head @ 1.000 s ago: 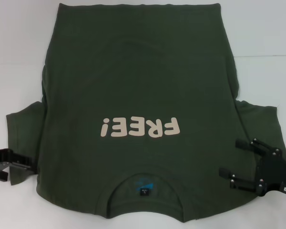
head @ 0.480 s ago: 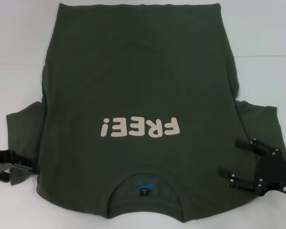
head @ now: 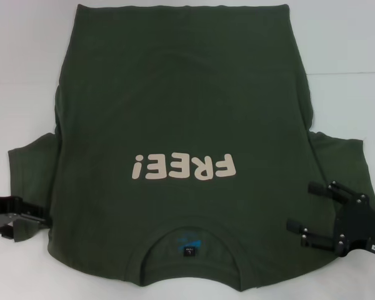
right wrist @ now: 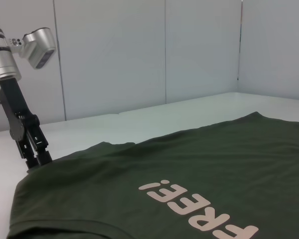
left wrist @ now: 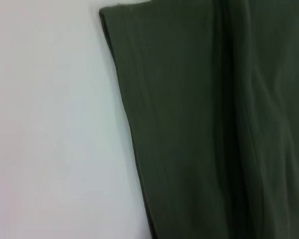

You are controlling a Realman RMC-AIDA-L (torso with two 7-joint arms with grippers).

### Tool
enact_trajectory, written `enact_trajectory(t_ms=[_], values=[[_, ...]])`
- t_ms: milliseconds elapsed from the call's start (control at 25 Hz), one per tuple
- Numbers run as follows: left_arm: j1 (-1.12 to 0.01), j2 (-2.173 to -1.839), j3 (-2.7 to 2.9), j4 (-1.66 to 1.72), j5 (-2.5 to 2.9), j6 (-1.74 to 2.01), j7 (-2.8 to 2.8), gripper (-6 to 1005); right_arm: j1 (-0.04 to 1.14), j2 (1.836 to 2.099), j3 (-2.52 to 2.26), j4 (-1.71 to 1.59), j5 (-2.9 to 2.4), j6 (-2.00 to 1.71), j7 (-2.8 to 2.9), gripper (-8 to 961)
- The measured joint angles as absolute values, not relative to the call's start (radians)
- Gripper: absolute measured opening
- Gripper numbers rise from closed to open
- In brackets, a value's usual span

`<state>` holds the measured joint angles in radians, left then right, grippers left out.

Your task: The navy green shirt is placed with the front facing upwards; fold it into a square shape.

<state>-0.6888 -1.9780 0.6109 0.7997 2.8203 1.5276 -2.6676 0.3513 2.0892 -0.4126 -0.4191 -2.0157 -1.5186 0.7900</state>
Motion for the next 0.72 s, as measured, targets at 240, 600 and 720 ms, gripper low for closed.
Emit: enact_trajectory(t_ms=[240, 600, 720], values=[[-0.696, -1.979, 0.609, 0.776, 2.814, 1.527, -2.667, 832, 0.351, 2.089, -0.413, -0.419, -2.016, -1.518, 0.79, 940], [-0.701, -1.973, 0.603, 0.762, 2.767, 1.527, -2.665, 804, 0.351, 2.089, -0.413, -0.418, -2.016, -1.512, 0.79, 940], [-0.705, -1.972, 0.603, 0.75, 2.767, 1.524, -2.664, 795, 0.35, 2.089, -0.413, -0.418, -2.016, -1.512, 0.79, 940]])
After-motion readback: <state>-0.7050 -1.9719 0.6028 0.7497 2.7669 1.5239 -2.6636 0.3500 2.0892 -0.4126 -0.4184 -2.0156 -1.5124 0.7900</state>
